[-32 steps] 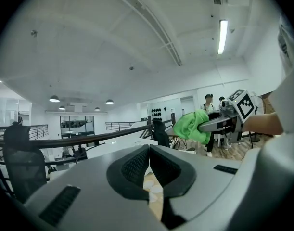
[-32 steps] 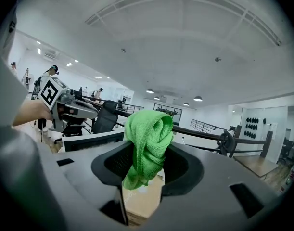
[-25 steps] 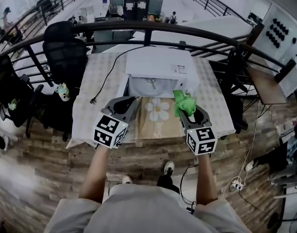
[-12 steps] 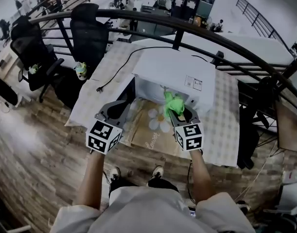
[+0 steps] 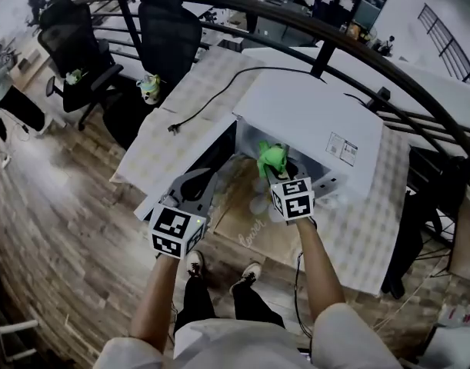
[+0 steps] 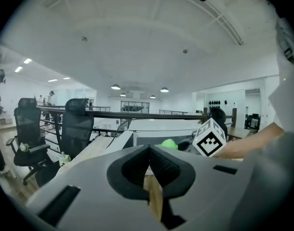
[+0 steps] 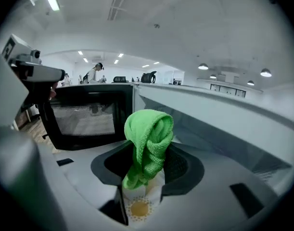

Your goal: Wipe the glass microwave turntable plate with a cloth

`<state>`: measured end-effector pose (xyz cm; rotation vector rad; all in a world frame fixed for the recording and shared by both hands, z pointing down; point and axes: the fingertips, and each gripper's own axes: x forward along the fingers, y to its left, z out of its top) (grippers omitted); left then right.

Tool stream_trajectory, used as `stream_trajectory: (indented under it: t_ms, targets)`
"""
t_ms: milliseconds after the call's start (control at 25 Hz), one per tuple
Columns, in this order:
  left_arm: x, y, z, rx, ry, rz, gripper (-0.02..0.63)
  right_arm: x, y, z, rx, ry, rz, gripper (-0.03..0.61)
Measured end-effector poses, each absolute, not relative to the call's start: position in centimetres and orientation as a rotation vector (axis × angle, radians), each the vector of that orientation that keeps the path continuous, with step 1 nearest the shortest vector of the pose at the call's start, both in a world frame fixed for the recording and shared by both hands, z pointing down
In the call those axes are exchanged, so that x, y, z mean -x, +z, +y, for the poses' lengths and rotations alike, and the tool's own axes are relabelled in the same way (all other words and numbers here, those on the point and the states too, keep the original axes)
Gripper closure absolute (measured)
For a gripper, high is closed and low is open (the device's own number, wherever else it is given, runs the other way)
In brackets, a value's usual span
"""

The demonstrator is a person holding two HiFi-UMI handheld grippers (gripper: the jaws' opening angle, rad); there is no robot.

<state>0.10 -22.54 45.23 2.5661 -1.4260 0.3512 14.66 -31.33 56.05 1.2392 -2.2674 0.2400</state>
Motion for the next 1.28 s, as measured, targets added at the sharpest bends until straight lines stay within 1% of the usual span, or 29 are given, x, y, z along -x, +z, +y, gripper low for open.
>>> stream_trajectory:
  t_ms: [120, 280, 440, 600, 1000, 1280]
  targets:
    - [-0.2, 46.0, -23.6, -2.577, 0.316, -1.449, 0.595, -13.5, 59.2, -34.3, -1.210, 0.276, -2.239, 0.394]
    - [-1.2, 48.2, -24.2, -2.598, 0.375, -1.400, 0.595, -12.9, 62.7, -37.3, -1.260, 0.388, -2.208, 0.393]
    - [-2.7, 50.2, -24.5, -2.626, 0.435, -1.327, 0.595, -13.7, 65.0, -37.7, -1.317, 0.447, -2.152, 0.393]
    - [-3.8, 51.3, -24.9, -2.635, 0.443, -1.282, 0.595, -16.0, 65.0, -36.5, -1.342, 0.431, -2.109, 0.393]
    - [-5.8, 51.5, -25.1, -2.674, 0.451, -1.178, 0.595, -24.7, 65.3, -33.3, -1.522, 0.503, -1.922, 0.391]
    - [-5.6, 51.7, -25.2, -2.669, 0.452, -1.147, 0.595, -24.6, 64.1, -32.4, -1.506, 0.427, -1.879, 0.393]
